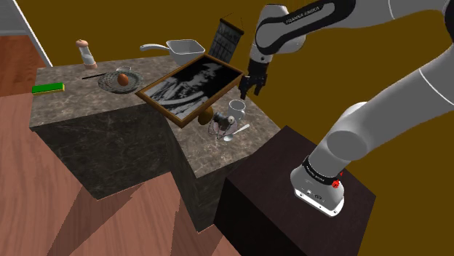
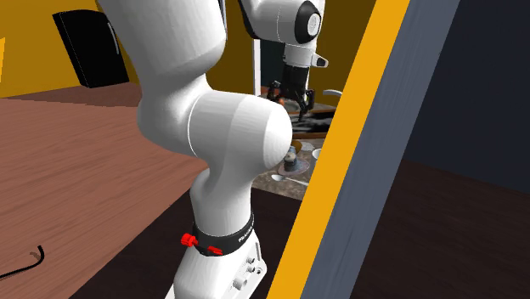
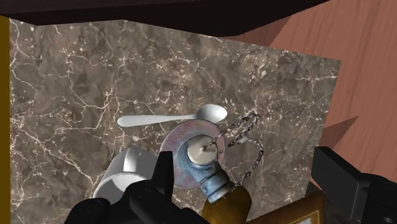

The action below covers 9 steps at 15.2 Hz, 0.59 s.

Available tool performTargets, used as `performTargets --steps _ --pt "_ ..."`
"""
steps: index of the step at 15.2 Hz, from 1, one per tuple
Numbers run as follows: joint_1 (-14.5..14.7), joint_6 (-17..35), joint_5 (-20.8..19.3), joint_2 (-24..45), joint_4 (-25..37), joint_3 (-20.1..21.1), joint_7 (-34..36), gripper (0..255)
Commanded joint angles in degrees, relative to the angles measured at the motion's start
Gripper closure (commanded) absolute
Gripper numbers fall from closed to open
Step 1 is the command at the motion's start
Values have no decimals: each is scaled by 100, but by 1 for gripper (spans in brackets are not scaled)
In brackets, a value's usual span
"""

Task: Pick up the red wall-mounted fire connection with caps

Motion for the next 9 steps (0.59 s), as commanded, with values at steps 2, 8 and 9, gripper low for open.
performTargets --steps 2,8,9 --pt "50 546 186 663 77 -62 -180 0" --pt "124 1445 759 2141 523 -108 -679 0" --pt "123 1566 872 2390 627 -98 -773 0"
